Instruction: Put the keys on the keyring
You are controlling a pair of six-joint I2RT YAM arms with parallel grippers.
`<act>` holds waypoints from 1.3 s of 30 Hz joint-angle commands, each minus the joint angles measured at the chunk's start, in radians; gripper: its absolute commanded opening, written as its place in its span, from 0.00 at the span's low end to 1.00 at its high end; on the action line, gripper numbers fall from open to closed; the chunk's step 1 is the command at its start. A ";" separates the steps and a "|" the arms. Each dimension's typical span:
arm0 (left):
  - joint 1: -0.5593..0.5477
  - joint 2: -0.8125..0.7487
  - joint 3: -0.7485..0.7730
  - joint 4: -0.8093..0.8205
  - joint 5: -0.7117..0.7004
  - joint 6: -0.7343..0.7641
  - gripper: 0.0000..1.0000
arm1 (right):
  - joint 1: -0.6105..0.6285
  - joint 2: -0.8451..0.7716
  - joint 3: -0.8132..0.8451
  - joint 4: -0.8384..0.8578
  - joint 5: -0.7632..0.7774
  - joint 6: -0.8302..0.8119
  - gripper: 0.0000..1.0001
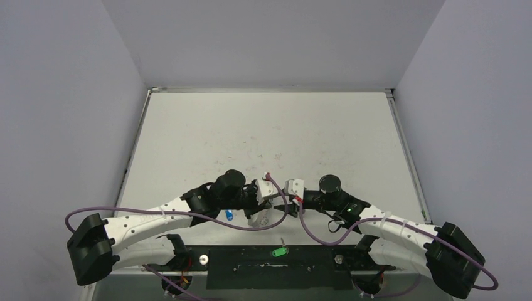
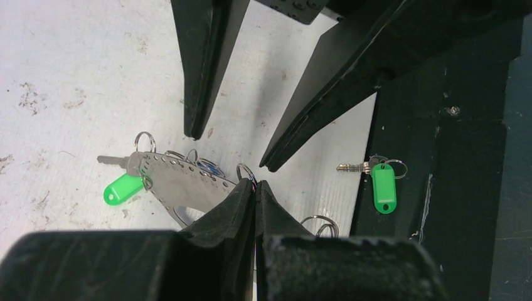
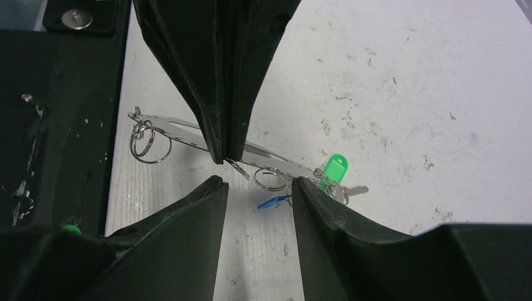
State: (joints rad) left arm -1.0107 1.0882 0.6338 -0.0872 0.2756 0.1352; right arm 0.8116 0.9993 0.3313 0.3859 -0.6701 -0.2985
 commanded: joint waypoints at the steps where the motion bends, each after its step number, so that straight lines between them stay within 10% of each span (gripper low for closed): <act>1: 0.007 -0.037 0.003 0.032 0.039 0.006 0.00 | 0.019 0.038 0.057 -0.036 -0.055 -0.135 0.42; 29: 0.007 -0.065 -0.008 0.025 -0.003 -0.019 0.00 | 0.073 0.032 0.056 0.026 -0.037 -0.086 0.00; 34: 0.007 -0.137 -0.052 0.037 -0.087 -0.068 0.34 | 0.073 0.016 0.064 0.038 0.020 0.035 0.00; 39: 0.007 -0.220 -0.136 0.099 -0.160 -0.126 0.42 | 0.073 0.020 0.067 0.076 0.052 0.172 0.00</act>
State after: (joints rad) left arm -1.0061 0.9264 0.5453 -0.0715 0.1909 0.0715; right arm 0.8787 1.0412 0.3546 0.3611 -0.6426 -0.2588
